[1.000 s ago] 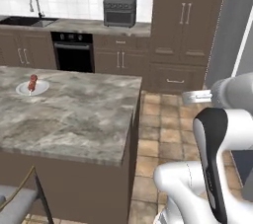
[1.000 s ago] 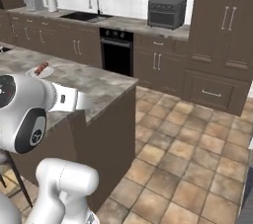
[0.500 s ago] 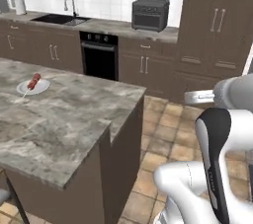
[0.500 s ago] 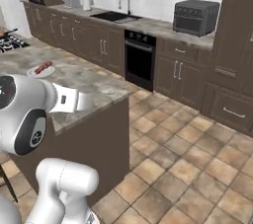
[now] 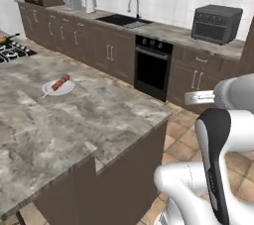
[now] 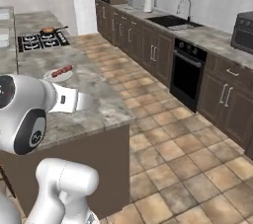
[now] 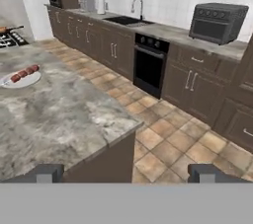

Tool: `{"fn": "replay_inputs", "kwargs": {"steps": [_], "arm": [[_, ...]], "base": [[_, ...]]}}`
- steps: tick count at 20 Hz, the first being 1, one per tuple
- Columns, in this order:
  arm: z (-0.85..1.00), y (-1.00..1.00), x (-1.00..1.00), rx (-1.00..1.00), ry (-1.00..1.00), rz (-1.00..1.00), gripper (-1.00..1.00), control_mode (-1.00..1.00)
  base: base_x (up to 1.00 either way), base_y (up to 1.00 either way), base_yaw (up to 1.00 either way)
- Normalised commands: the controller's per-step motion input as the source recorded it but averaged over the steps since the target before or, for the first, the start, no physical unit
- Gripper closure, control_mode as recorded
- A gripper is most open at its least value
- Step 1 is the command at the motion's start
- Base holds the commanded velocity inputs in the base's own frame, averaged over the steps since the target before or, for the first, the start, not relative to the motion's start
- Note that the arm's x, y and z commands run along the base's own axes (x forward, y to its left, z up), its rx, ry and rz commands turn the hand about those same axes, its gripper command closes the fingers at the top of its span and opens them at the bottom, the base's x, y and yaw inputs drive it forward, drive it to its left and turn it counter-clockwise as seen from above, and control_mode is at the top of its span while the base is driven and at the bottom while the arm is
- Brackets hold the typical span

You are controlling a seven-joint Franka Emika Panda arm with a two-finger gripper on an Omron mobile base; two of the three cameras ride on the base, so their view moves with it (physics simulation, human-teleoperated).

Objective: Place the cold items (orange and pear) from the fridge in one tupperware on the dining counter. Place the warm items (hot dog and kebab skewer) in the stove area in another tupperware.

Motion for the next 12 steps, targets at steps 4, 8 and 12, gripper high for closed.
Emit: {"fn": "replay_inputs", "kwargs": {"steps": [4,8,12], "arm": [[0.0,0.0,0.0,0.0,0.0,0.0,-1.0,1.0],[0.0,0.0,0.0,0.0,0.0,0.0,-1.0,1.0],[0.0,0.0,0.0,0.0,0.0,0.0,-1.0,1.0]], "base": [[0.59,-0.87,0.53],[0.45,-0.95,0.52],[0.39,-0.97,0.55]]}}
